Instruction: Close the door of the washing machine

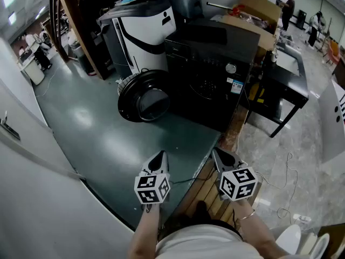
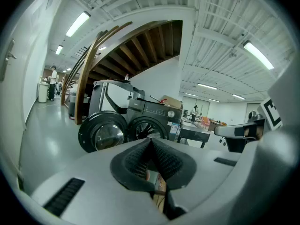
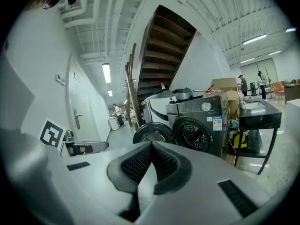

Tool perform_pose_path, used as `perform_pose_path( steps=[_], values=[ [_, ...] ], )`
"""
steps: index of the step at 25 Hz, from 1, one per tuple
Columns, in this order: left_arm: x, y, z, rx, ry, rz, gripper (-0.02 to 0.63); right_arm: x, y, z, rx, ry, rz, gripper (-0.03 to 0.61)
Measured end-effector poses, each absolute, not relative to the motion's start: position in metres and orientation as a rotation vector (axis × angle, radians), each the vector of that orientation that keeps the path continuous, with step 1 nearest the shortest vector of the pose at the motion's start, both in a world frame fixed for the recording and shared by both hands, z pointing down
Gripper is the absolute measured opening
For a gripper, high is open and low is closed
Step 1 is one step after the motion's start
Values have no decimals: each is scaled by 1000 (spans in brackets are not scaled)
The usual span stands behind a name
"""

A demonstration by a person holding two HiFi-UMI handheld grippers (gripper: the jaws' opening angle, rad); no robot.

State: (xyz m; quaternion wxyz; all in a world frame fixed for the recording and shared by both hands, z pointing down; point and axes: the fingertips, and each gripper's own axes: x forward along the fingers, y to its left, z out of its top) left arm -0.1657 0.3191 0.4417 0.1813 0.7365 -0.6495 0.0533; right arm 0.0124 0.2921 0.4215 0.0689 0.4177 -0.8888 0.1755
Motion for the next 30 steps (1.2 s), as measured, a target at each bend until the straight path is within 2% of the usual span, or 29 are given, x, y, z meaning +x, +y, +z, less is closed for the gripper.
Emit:
perform_pose_path(
  steps=[20,30],
  values=[
    [-114,255,453,2086,-1844,171,20,112,226,433,1382,-2658,587,8],
    [-114,198,457,2075,-1857,214,21,128,179,439,1410,-2644,634,8]
  ],
)
